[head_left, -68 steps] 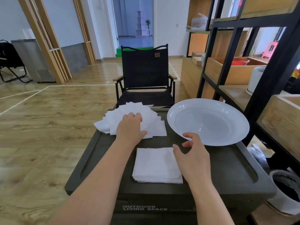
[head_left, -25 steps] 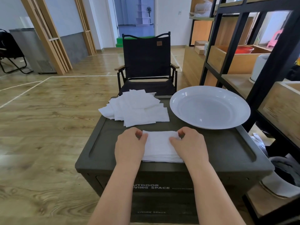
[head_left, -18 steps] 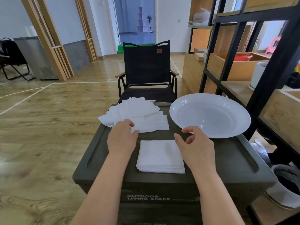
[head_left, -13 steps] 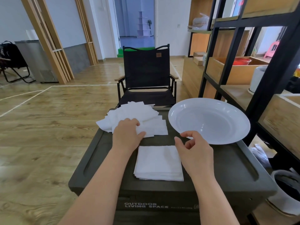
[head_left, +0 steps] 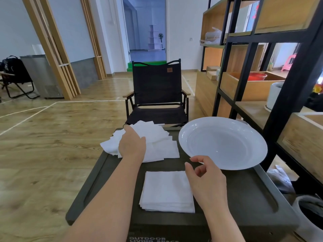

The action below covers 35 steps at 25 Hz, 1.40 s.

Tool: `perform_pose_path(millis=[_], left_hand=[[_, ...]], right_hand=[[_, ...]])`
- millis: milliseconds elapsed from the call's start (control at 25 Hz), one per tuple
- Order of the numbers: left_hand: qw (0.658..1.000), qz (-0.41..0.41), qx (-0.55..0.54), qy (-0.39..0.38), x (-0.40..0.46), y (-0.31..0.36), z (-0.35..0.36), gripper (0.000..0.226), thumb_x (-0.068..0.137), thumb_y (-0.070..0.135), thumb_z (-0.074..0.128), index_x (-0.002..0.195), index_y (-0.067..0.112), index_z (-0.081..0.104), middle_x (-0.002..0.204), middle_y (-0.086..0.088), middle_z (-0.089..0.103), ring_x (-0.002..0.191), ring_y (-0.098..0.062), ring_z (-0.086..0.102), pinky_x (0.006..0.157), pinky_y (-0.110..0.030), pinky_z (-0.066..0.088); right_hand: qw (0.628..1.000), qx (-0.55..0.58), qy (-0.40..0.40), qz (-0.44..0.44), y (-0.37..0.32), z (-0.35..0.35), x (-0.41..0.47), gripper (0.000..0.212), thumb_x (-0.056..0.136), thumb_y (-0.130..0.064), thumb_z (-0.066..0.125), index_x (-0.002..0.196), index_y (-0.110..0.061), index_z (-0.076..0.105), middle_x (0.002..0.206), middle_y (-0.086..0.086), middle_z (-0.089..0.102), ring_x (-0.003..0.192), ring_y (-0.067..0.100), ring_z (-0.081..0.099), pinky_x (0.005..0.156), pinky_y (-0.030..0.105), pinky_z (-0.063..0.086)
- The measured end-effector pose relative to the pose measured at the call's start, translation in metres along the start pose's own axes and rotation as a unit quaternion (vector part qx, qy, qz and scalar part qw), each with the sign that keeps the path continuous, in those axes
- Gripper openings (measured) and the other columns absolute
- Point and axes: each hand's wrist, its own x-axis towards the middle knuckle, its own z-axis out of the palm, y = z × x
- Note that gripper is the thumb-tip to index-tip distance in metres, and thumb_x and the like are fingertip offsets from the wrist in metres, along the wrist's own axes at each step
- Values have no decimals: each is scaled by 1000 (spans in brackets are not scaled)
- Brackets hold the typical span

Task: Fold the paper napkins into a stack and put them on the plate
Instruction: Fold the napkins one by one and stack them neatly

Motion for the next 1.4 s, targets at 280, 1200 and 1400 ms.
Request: perform_pose_path(millis=[280, 1200, 1400], left_hand=[[999, 35, -11, -33, -11, 0, -6, 15, 92, 20, 57, 92, 9, 66, 99, -9, 69, 87, -23, 58, 70, -29, 39], [958, 31, -283, -33, -120, -15, -105, 25, 70, 51, 73, 85, 31, 71, 99, 20, 49, 105, -15, 49, 76, -20, 39], [940, 98, -321, -63, -117, -21, -129, 43, 70, 57, 67, 81, 15, 69, 61, 0, 58, 58, -10, 50, 59, -29, 41]], right_hand=[[1000, 11, -6, 1, 0, 0, -1, 15, 83, -32, 68, 93, -34, 57, 63, -9, 58, 61, 6, 57, 52, 8, 34], [972, 167, -161, -41, -27, -7, -13, 48, 69, -56, 72, 111, -45, 50, 104, -25, 59, 94, -1, 60, 64, 13, 50], [939, 214, -243, 117, -35, -13, -14, 61, 58, -77, 48, 91, -30, 70, 91, -7, 72, 88, 11, 69, 76, 26, 57]])
